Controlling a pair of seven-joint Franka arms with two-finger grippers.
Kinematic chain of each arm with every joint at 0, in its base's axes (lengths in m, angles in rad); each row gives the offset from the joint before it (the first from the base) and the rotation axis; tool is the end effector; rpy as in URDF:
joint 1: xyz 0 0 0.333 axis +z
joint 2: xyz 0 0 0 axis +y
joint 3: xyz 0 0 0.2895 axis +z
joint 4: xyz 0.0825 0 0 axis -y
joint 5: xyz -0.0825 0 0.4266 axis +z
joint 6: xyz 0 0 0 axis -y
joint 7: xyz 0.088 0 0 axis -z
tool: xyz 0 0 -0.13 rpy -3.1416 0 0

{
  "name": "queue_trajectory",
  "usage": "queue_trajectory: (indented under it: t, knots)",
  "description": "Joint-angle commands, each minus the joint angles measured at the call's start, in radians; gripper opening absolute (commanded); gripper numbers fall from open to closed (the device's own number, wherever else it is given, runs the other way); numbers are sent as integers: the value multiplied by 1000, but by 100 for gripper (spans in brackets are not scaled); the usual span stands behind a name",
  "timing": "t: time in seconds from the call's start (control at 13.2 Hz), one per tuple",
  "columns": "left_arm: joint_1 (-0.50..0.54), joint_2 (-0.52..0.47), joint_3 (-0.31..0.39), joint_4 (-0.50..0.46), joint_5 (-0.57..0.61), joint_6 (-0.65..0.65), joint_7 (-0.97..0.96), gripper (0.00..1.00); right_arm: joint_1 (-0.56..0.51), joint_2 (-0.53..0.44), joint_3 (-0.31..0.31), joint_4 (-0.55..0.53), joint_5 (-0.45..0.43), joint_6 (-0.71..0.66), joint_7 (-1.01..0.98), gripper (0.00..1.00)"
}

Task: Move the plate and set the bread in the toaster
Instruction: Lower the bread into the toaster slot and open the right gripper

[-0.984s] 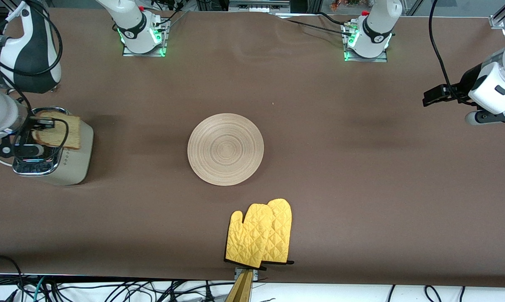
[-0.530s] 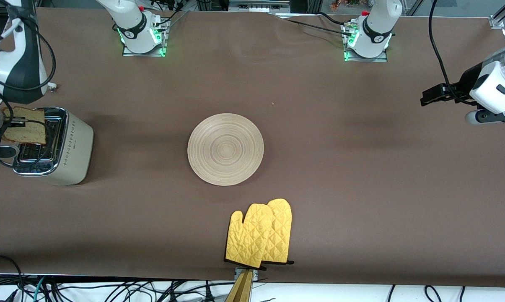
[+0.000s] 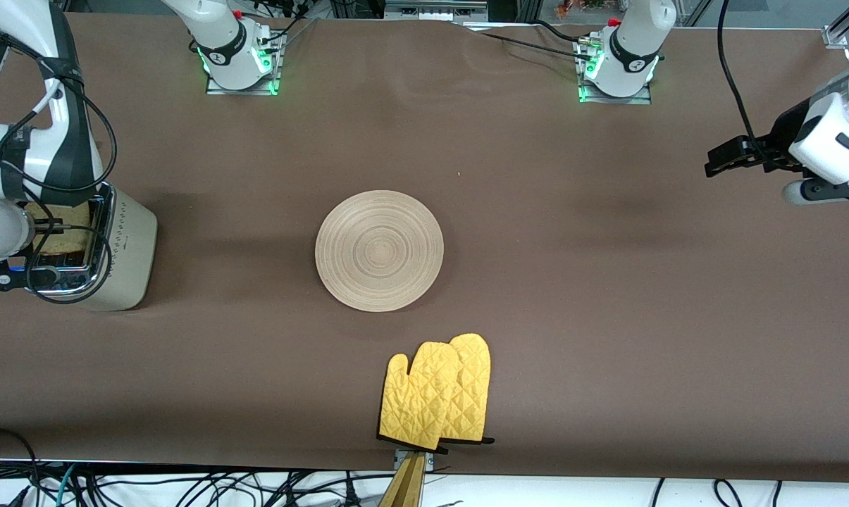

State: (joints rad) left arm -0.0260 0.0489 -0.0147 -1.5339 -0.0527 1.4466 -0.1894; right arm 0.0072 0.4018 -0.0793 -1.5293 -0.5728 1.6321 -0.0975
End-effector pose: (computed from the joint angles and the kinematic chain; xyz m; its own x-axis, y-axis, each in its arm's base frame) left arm 0.5929 -0.0313 0.5550 0.9795 0.1418 -0.1432 0.1471 -0.9888 0.0269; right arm 0.6644 -0.1104 0.3652 0.9343 0.0426 -0.3540 0.2279 -0.8348 0.5011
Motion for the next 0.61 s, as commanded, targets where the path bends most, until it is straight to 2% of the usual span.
queue_trajectory:
  t: [0.0,0.15,0.23,0.3,0.38,0.53]
  knots:
    - [49,16,2,77,-28,-23,40,100,-3,41,4,73,-15,-5,11,0]
    - [49,16,-1,83,-32,-23,48,100,-3,51,4,81,-12,-6,22,0]
    - [47,16,-2,83,-30,-22,39,100,-3,51,4,81,-10,-6,30,14]
    - [49,16,-2,83,-29,-19,39,100,-3,51,4,81,2,-3,32,91]
    - [49,17,-2,83,-23,-14,39,100,-3,46,6,81,17,-9,32,100]
    - [50,16,-1,83,-21,-12,39,100,8,35,15,83,75,-53,24,100]
